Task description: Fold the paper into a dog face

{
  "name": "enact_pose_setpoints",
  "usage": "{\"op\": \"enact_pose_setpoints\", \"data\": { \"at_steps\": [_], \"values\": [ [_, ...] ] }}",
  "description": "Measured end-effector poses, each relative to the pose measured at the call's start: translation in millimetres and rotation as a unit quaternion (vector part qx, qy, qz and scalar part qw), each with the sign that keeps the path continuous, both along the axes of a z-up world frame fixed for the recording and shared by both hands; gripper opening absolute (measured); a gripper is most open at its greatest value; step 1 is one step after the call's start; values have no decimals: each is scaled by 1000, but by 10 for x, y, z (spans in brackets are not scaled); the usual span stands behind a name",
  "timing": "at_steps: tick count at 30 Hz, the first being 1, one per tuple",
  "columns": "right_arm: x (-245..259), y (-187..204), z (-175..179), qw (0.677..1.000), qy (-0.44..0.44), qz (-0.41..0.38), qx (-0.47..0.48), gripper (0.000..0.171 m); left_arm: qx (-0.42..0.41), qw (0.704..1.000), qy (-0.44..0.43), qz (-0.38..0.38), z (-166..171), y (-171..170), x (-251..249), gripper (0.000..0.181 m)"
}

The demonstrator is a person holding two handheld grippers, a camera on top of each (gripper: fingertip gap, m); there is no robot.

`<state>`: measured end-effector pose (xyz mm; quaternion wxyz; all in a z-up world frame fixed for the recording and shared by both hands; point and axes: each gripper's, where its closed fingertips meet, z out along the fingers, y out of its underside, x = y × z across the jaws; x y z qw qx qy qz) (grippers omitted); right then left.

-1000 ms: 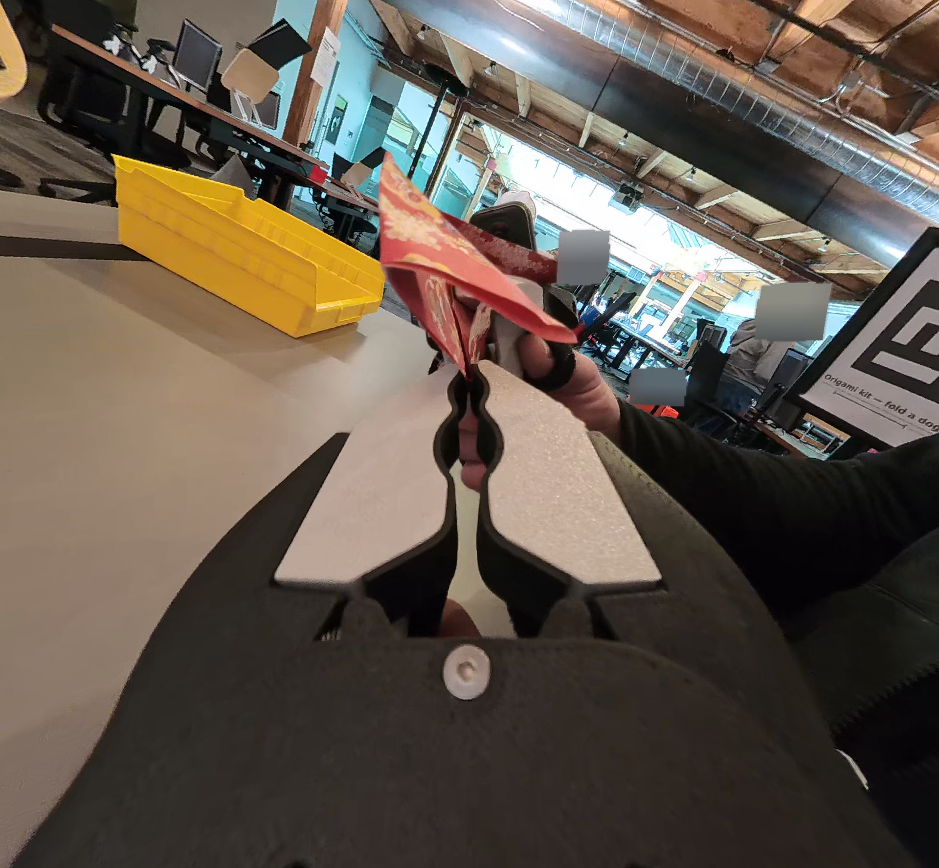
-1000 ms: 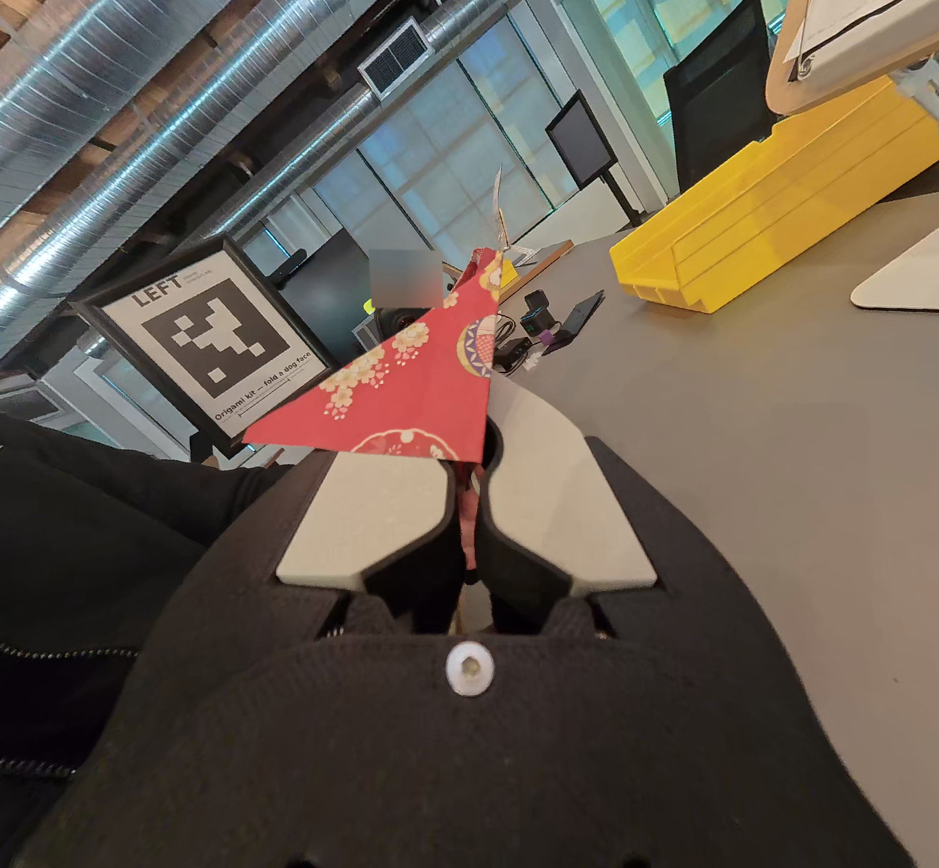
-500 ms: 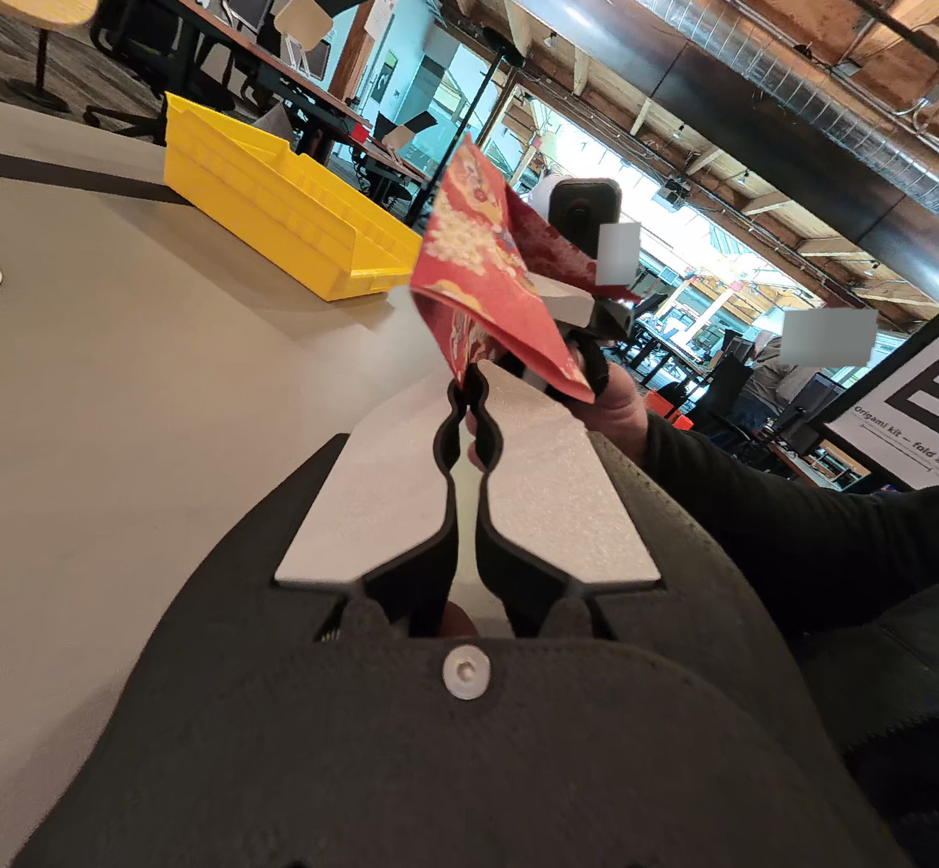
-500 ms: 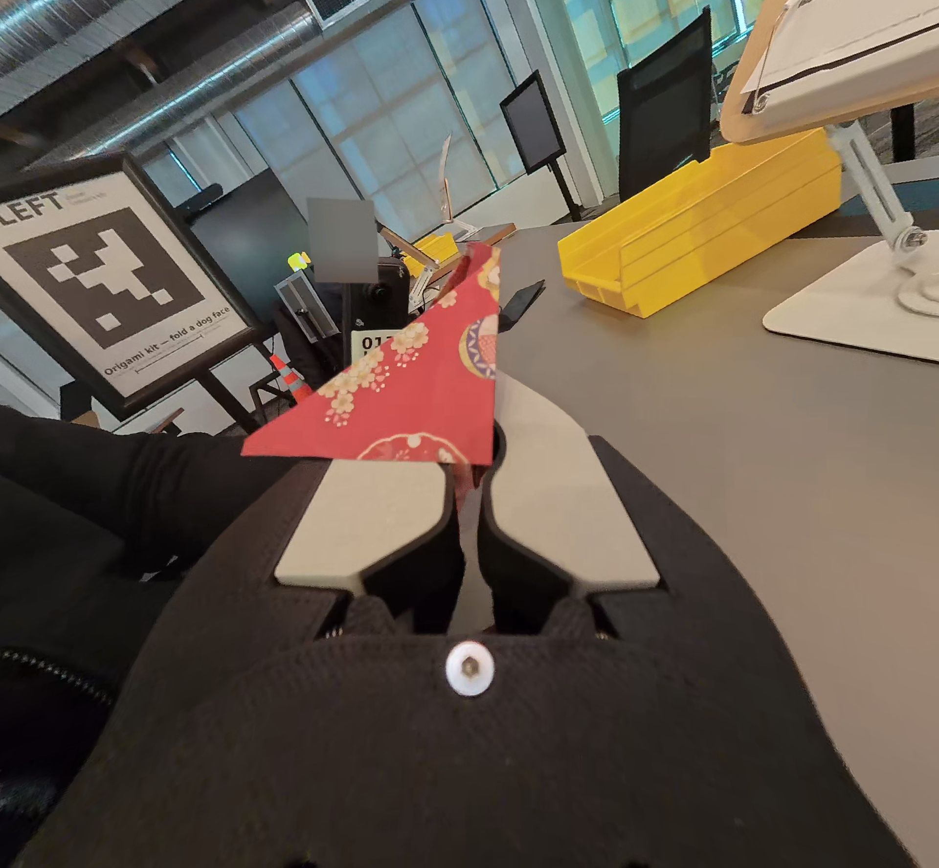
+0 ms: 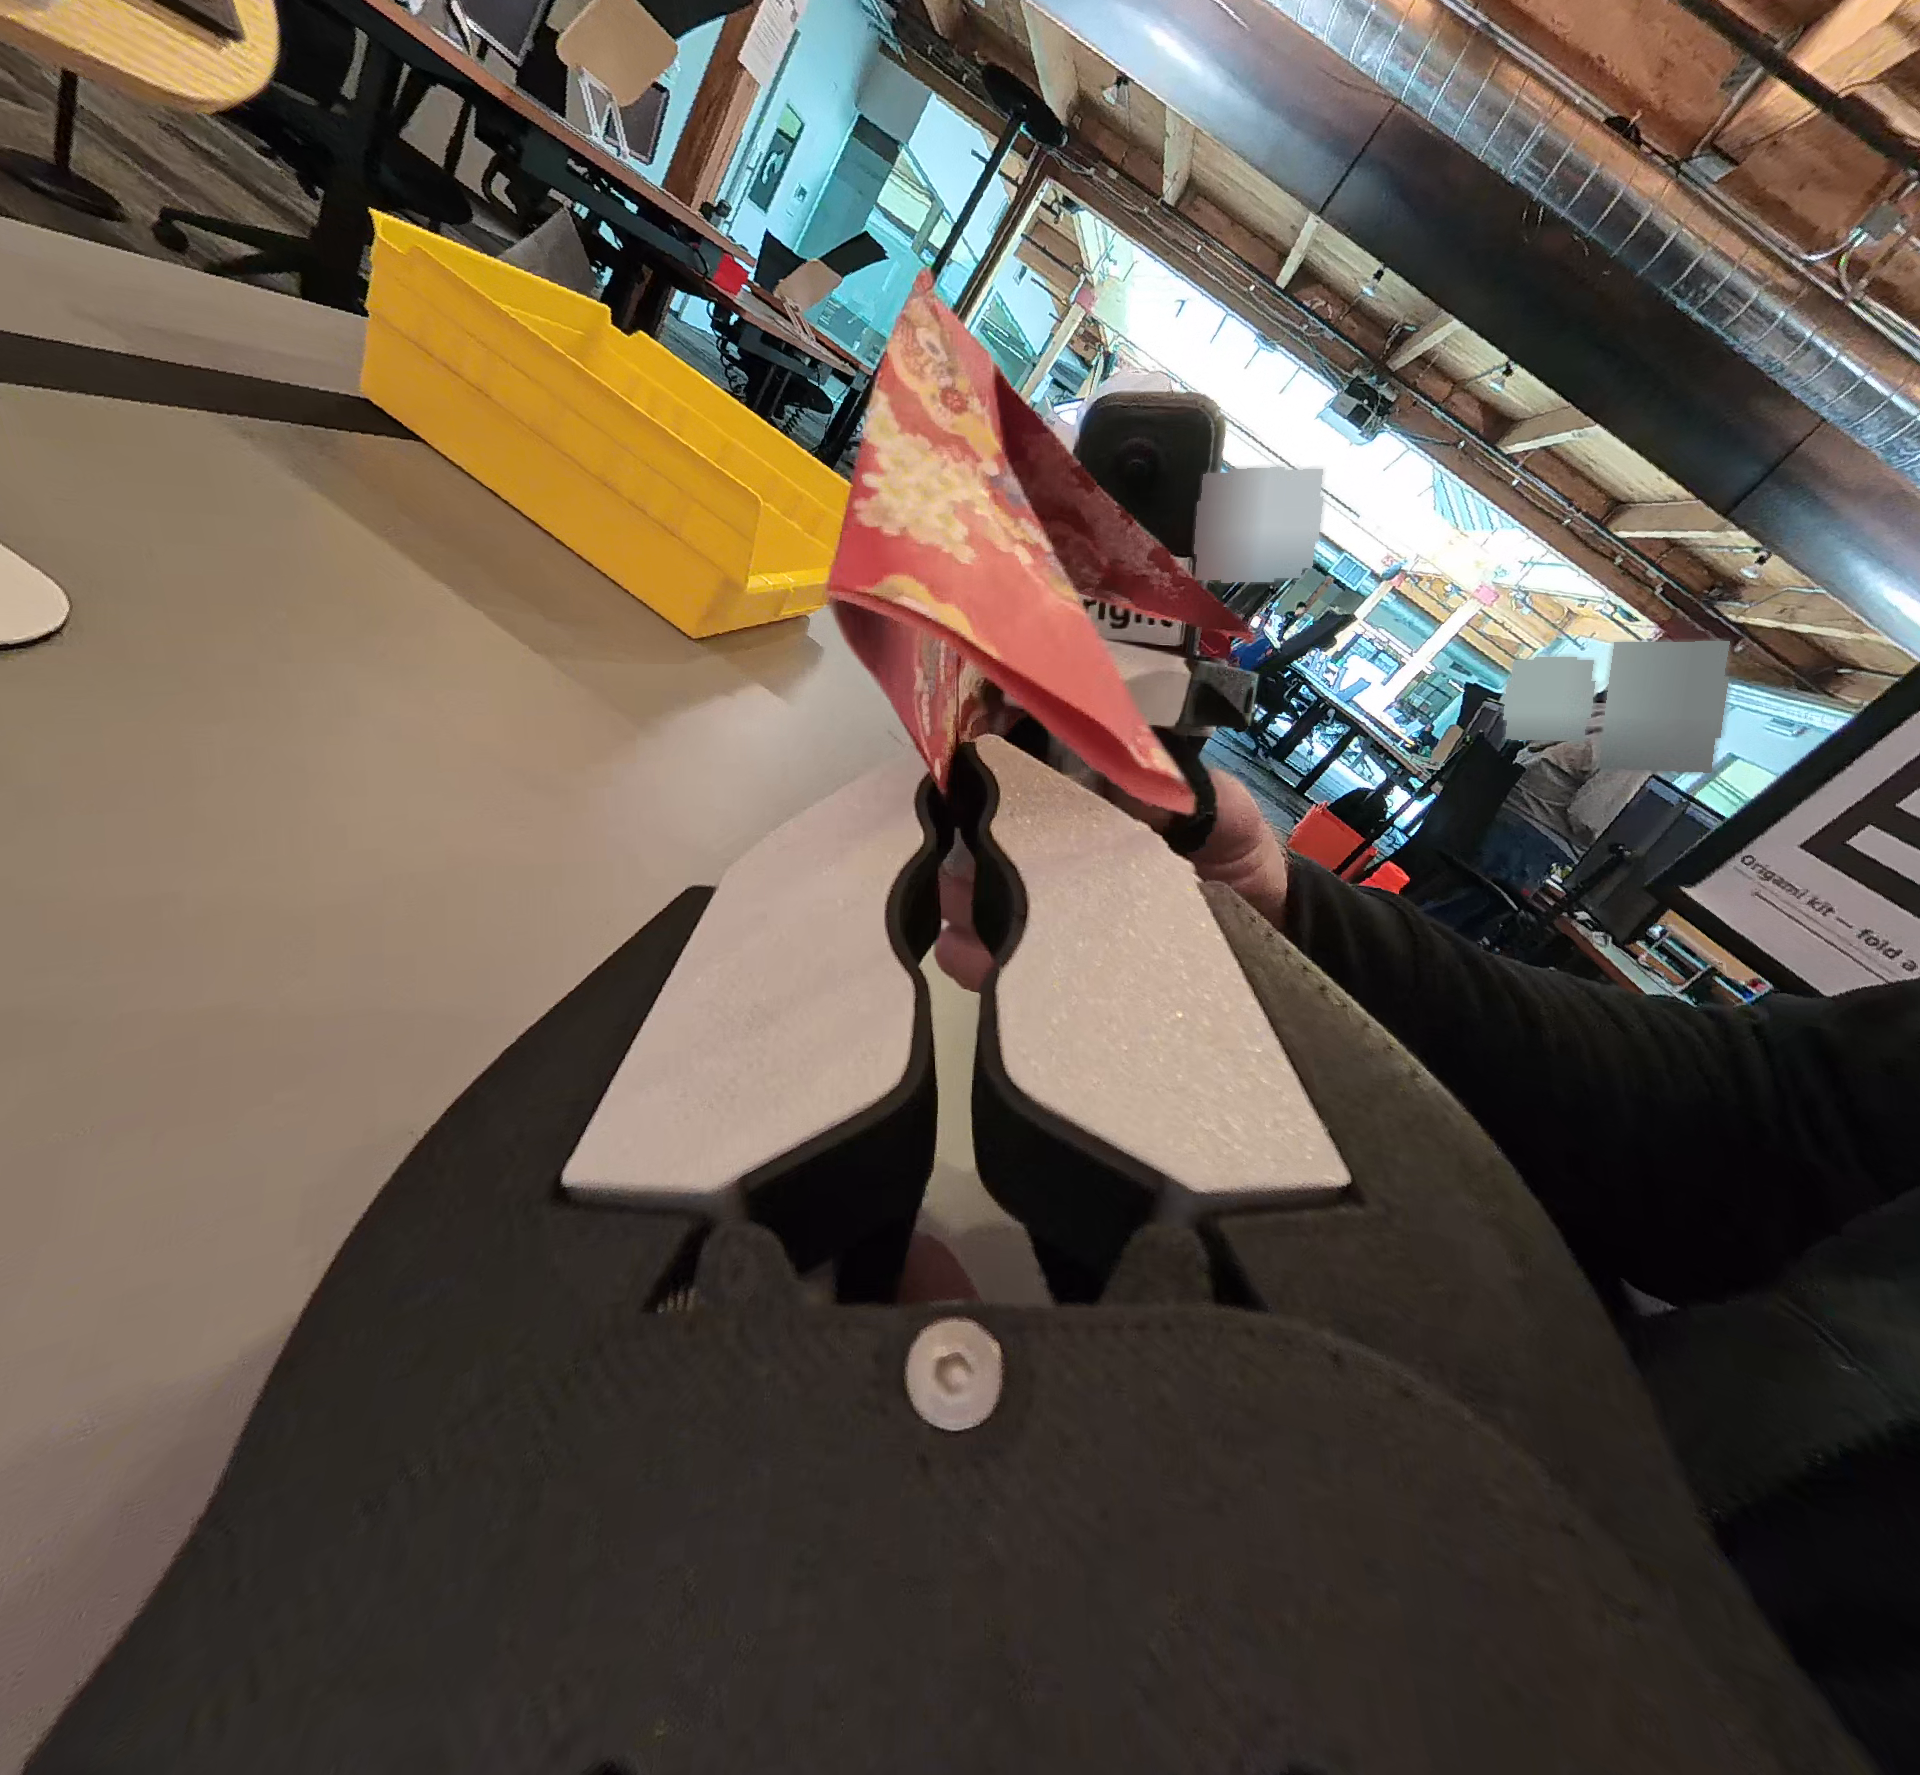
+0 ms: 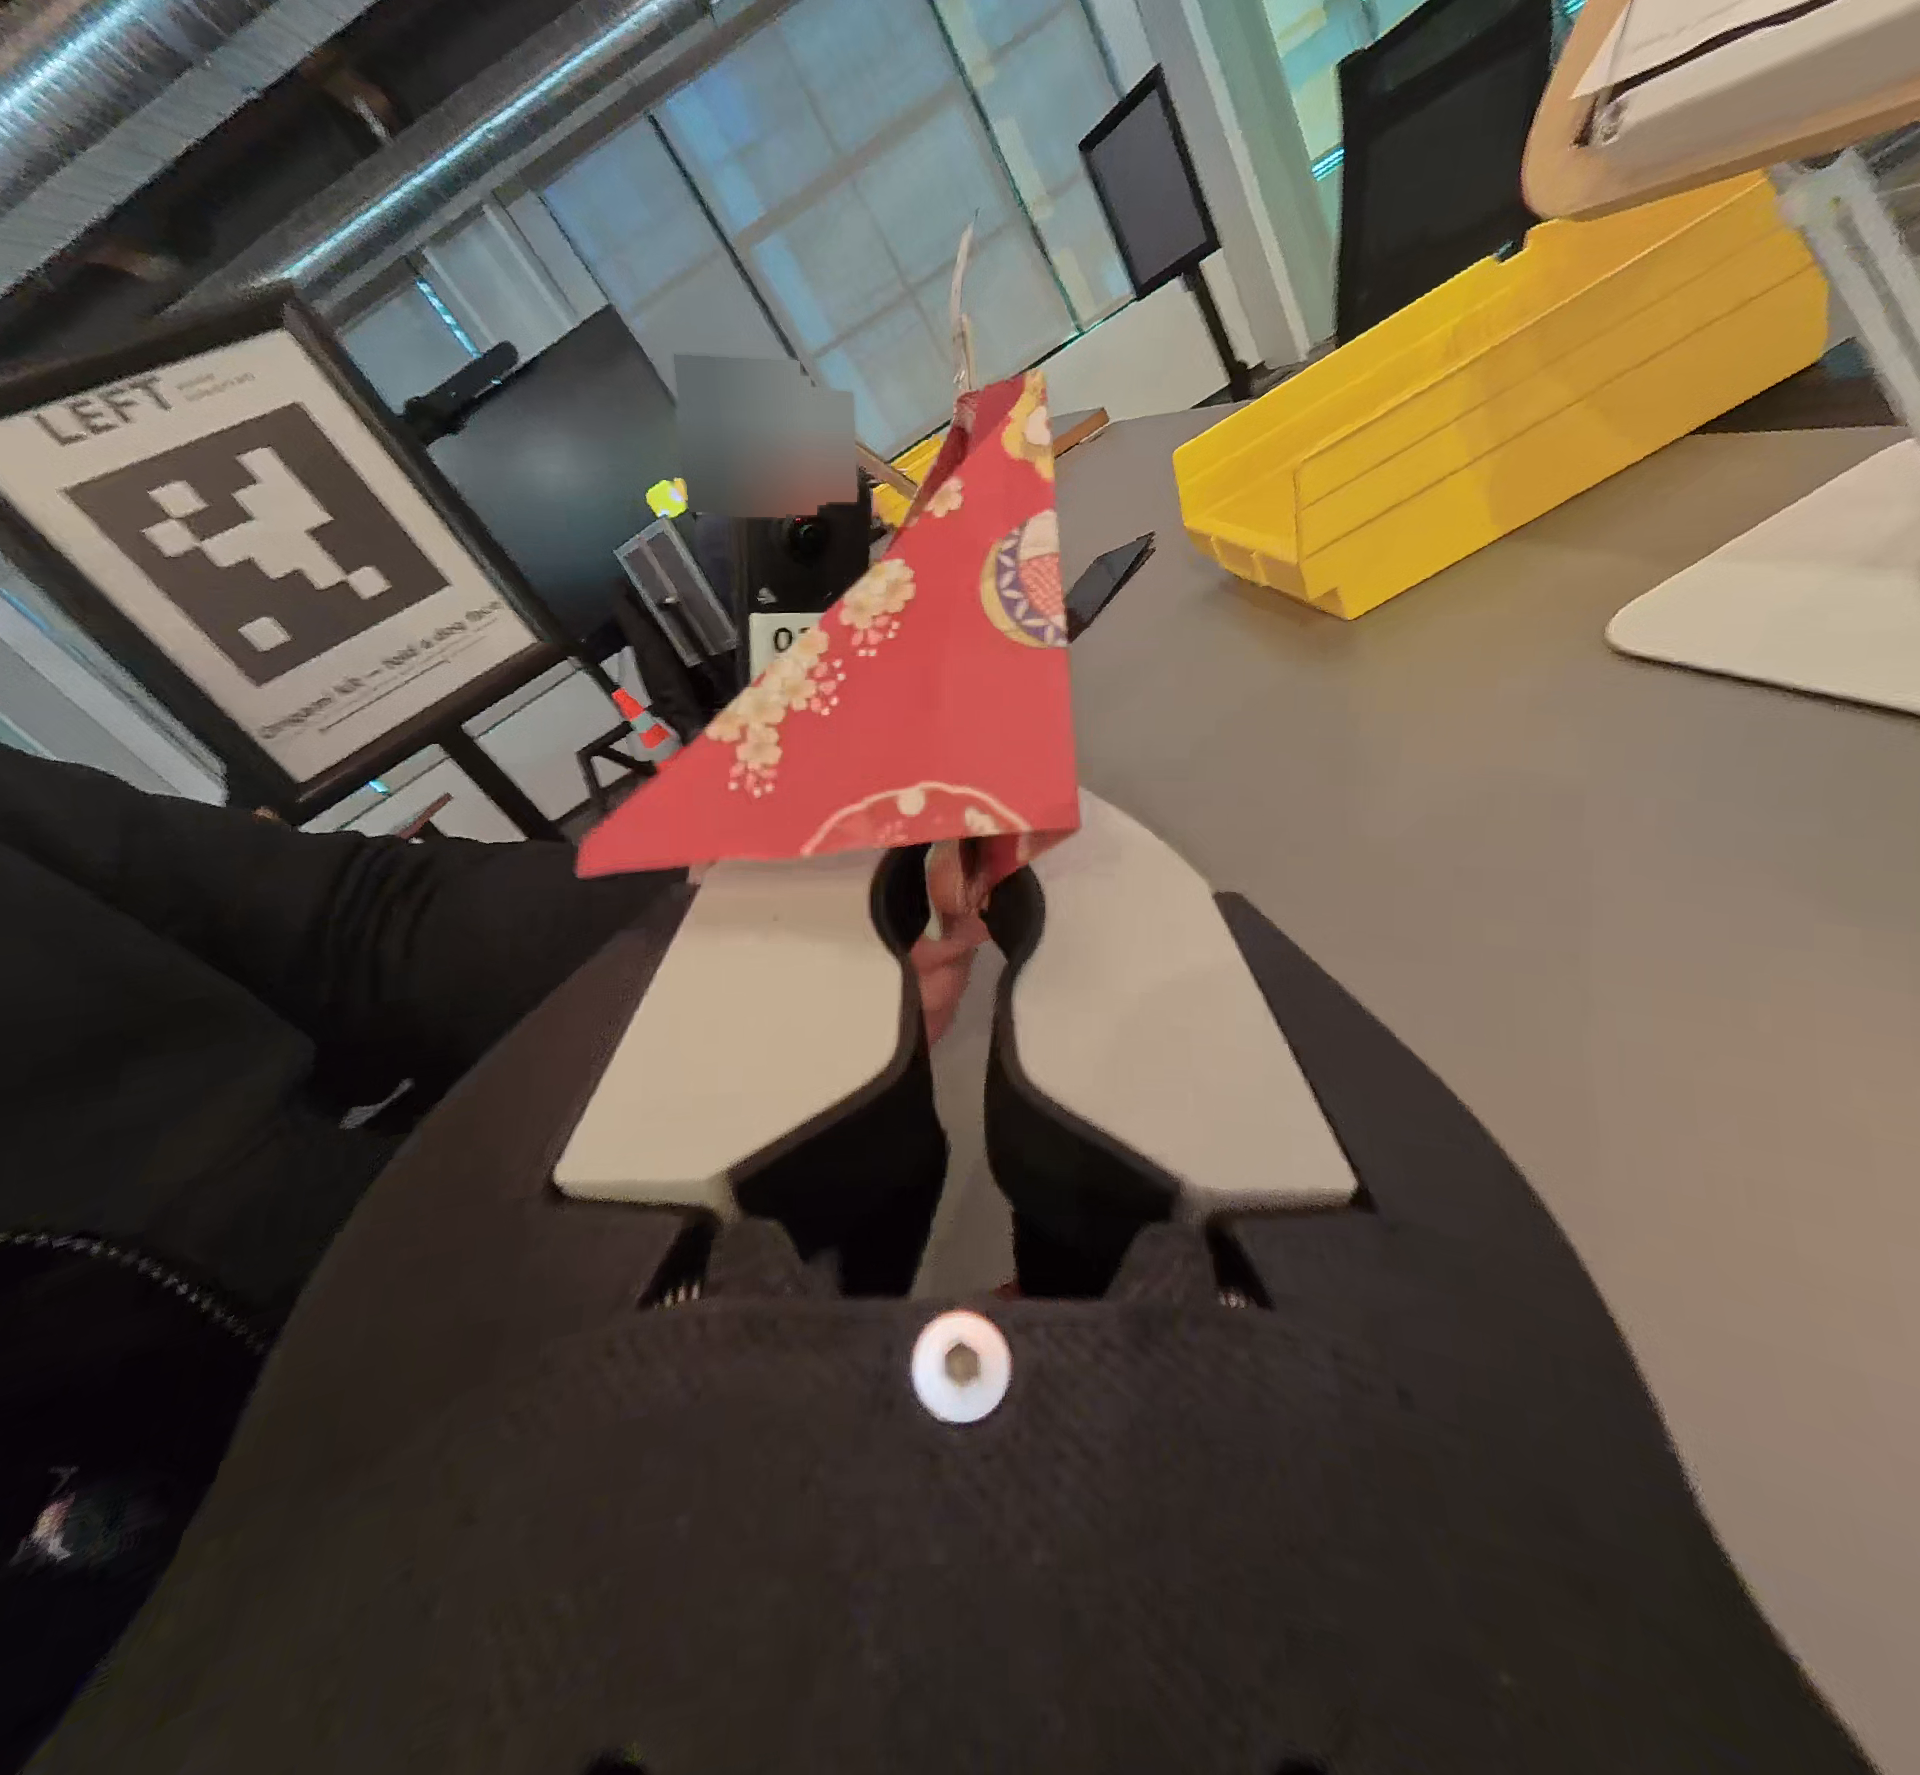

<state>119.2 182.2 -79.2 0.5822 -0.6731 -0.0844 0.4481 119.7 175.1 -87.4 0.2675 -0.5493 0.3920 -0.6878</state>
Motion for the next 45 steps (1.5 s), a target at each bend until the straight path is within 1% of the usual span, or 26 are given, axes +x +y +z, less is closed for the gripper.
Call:
{"op": "enact_pose_setpoints", "data": {
  "at_steps": [3,9,12,13,15,16,17,20,22,27,28,30,32,34,39,41,43,45],
  "values": [
    [-18,84,-29,1000,-16,2,-3,0,-2,1000,-1,7,-20,71,9,0],
    [-39,199,-69,1000,1,9,-7,0,-15,1000,-1,8,-59,175,-21,0],
    [-15,230,-85,1000,17,7,-18,7,-19,1000,5,3,-97,197,-27,0],
    [-3,235,-92,1000,18,6,-20,11,-22,1000,6,1,-105,204,-28,0],
    [29,248,-111,999,21,5,-28,26,-26,1000,8,-1,-116,226,-33,0],
    [43,244,-114,999,22,6,-27,26,-28,1000,8,1,-119,245,-37,0],
    [49,236,-117,999,20,7,-26,21,-32,999,8,2,-122,262,-41,0],
    [61,221,-144,999,11,11,-30,22,-37,999,12,5,-138,305,-48,0],
    [81,207,-143,999,7,11,-29,19,-45,999,10,4,-129,322,-59,0],
    [168,168,-158,999,11,16,-42,27,-51,999,16,5,-143,355,-72,0],
    [176,152,-170,999,6,21,-47,32,-54,998,16,3,-143,358,-75,0],
    [173,90,-227,997,-9,44,-63,33,-60,998,12,-2,-132,362,-84,0],
    [247,60,-252,997,-16,44,-68,33,-67,998,14,-14,-130,347,-92,0],
    [354,25,-197,997,0,43,-64,33,-71,997,9,-19,-114,346,-105,0],
    [659,-44,35,999,46,17,-6,36,-65,995,27,-64,-158,221,-105,0],
    [651,-69,51,998,48,28,-3,40,-54,993,44,-91,-215,122,-100,0],
    [579,-94,73,998,46,46,0,38,-43,990,64,-120,-288,6,-99,0],
    [467,-106,4,997,22,67,-18,35,-35,988,68,-133,-311,-73,-95,0]
  ]
}}
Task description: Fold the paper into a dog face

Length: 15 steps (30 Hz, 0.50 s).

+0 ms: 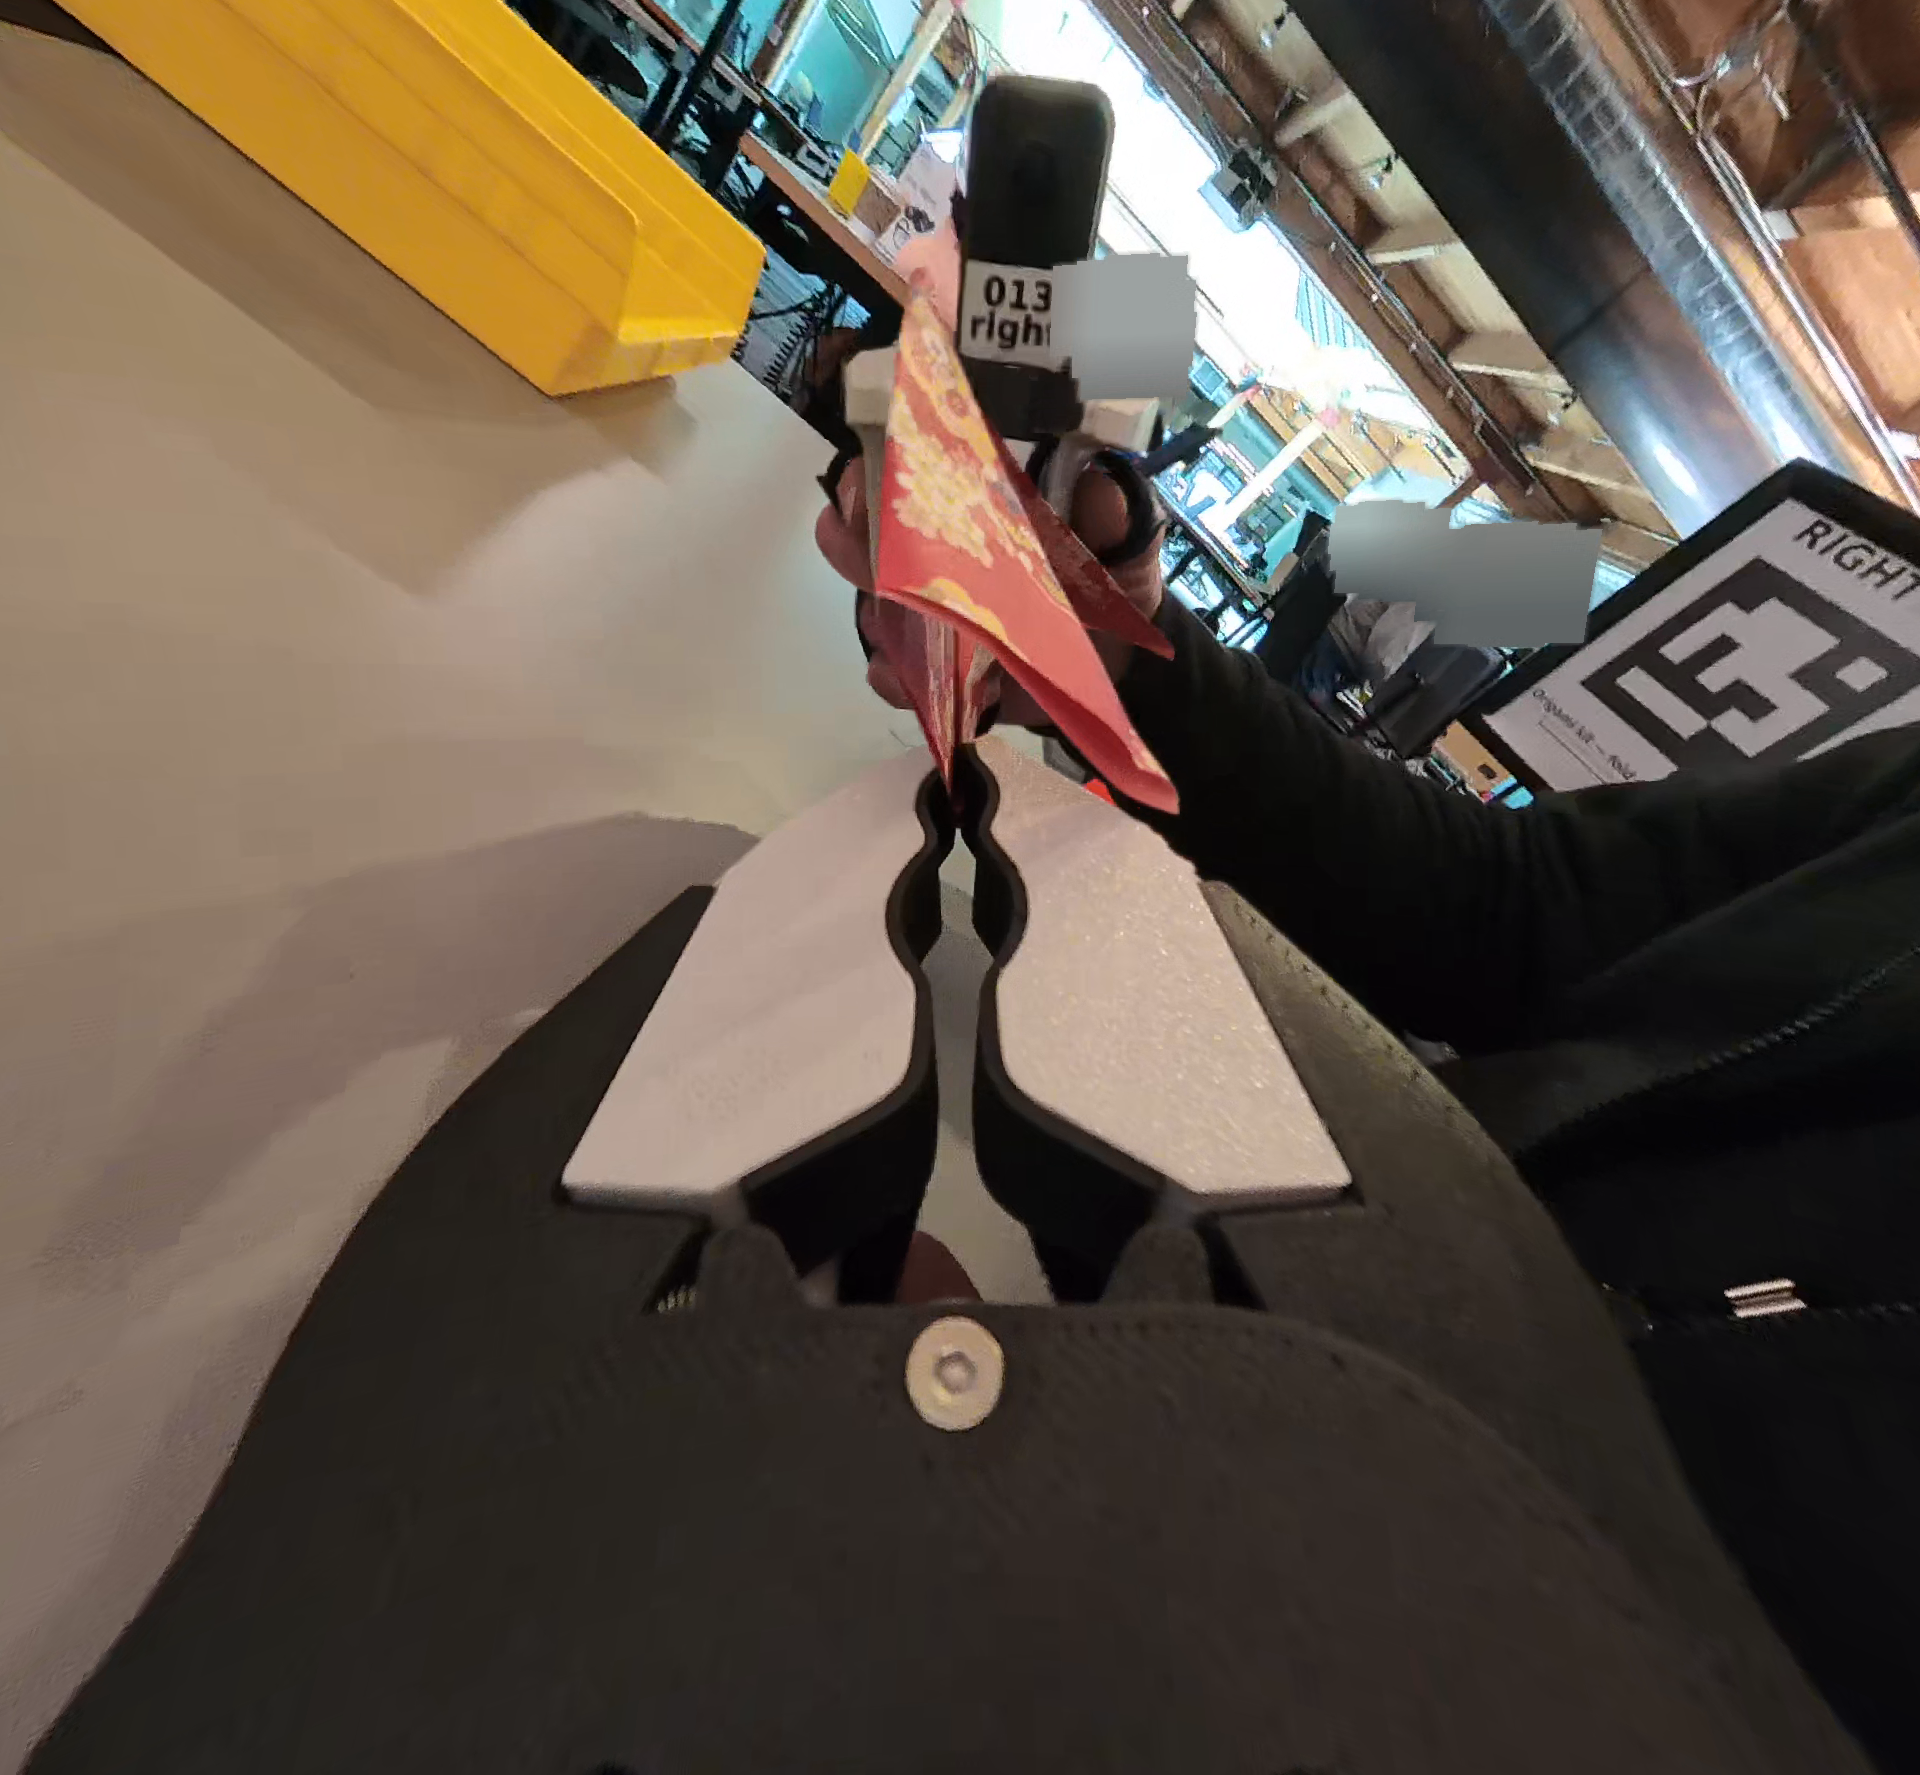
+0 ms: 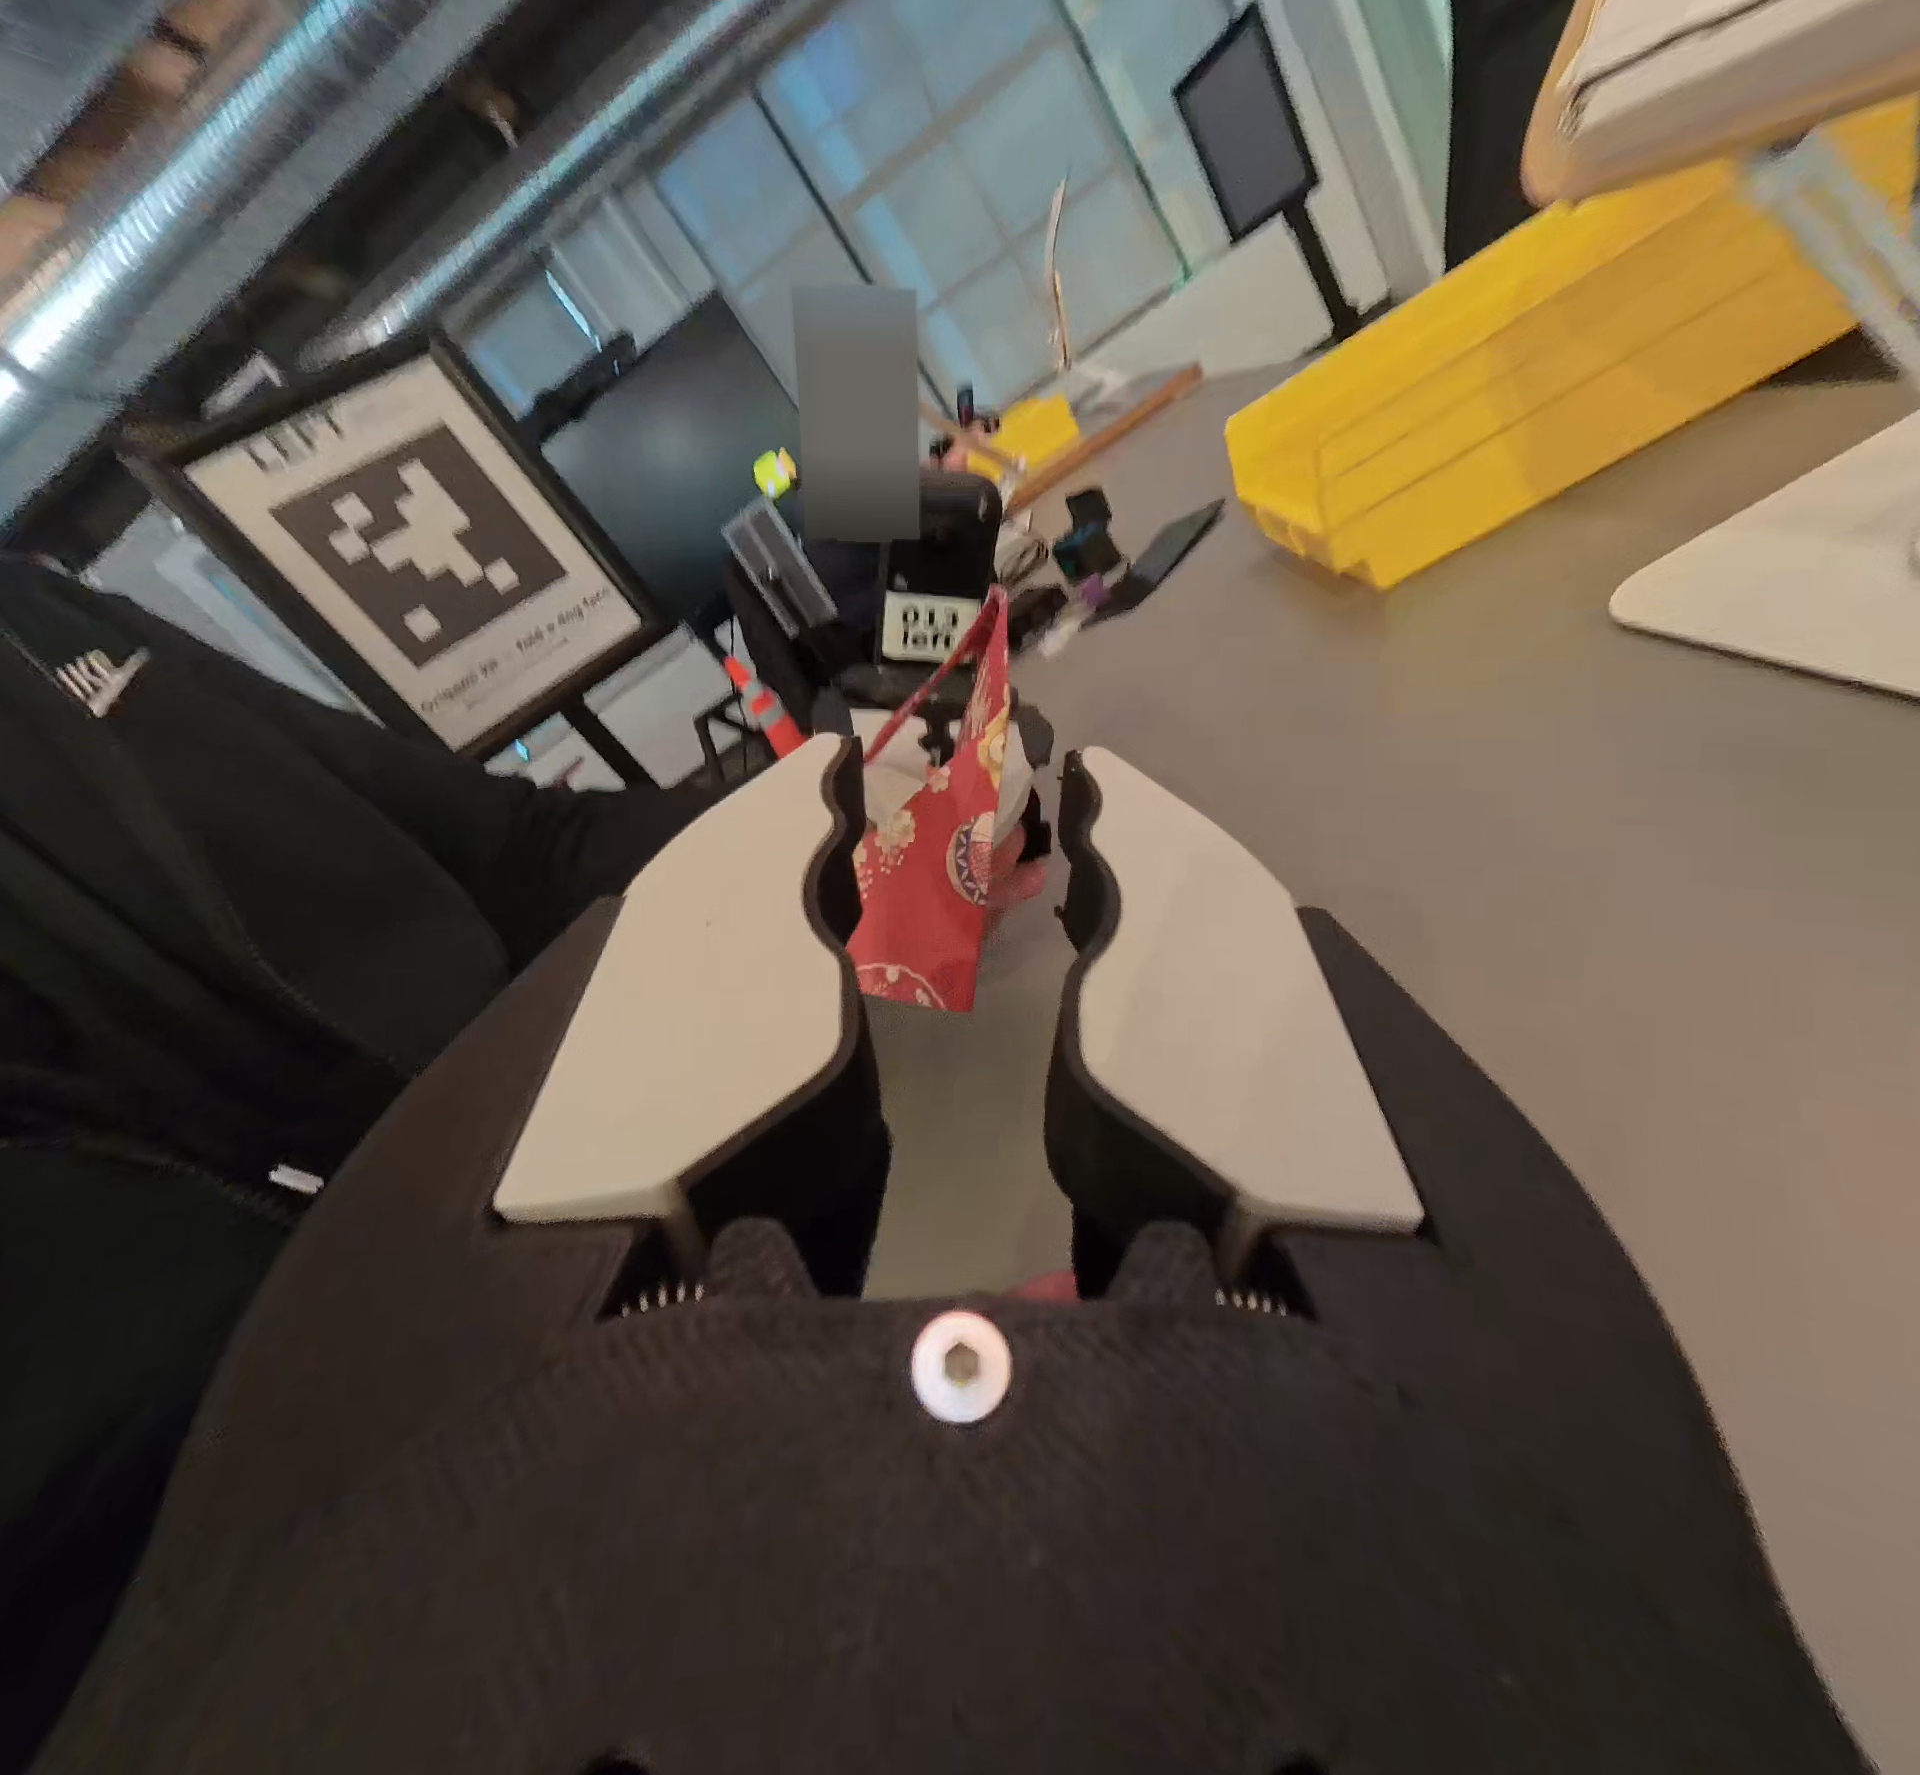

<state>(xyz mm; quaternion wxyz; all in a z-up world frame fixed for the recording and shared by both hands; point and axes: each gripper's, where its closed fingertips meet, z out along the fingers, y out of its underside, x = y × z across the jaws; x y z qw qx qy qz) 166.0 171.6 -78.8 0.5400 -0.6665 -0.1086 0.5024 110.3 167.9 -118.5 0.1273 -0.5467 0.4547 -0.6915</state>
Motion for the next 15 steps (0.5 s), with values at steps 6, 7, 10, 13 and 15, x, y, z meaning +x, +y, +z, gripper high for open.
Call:
{"op": "enact_pose_setpoints", "data": {
  "at_steps": [6,7,10,13,15],
  "values": [
    [-128,-13,-123,998,-51,20,-8,3,7,1000,14,-24,-54,-91,-8,0],
    [-146,-27,-132,998,-60,25,-8,1,10,1000,16,-23,-67,-82,-8,0],
    [-171,-29,-111,996,-83,19,0,0,2,1000,15,-12,-76,-45,-1,0],
    [-178,-25,-63,997,-78,17,3,0,5,1000,-1,-13,-25,-54,-12,0],
    [-181,-21,-45,996,-88,12,7,0,5,1000,-6,-14,-2,-58,-24,0]
  ]
}}
